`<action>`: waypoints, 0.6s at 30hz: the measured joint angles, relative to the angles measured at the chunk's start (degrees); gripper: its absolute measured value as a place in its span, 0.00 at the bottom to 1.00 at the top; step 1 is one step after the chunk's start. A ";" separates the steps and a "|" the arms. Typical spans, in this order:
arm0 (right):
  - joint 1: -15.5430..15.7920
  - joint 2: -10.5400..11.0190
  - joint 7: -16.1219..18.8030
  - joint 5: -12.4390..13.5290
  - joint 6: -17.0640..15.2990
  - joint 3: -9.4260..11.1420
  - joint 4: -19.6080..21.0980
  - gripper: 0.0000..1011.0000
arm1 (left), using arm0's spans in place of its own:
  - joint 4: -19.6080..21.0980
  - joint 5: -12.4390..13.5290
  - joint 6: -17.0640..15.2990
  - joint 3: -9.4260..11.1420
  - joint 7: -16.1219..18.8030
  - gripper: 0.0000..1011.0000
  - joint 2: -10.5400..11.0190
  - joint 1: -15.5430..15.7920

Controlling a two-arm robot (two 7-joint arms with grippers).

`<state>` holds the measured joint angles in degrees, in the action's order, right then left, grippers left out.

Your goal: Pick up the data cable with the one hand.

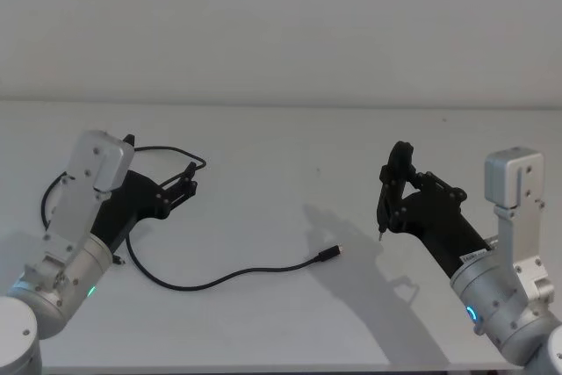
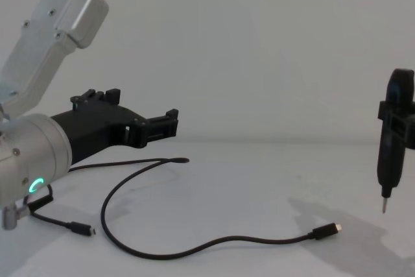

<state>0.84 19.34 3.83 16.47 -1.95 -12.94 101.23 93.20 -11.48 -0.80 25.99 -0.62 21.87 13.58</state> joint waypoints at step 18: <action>0.00 0.00 0.00 0.00 0.00 0.00 0.00 0.27 | 0.00 -0.01 0.00 0.04 0.00 0.99 0.02 0.01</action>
<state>0.84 19.33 3.83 16.47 -1.95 -12.94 101.23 93.19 -11.48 -0.80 26.03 -0.62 21.89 13.59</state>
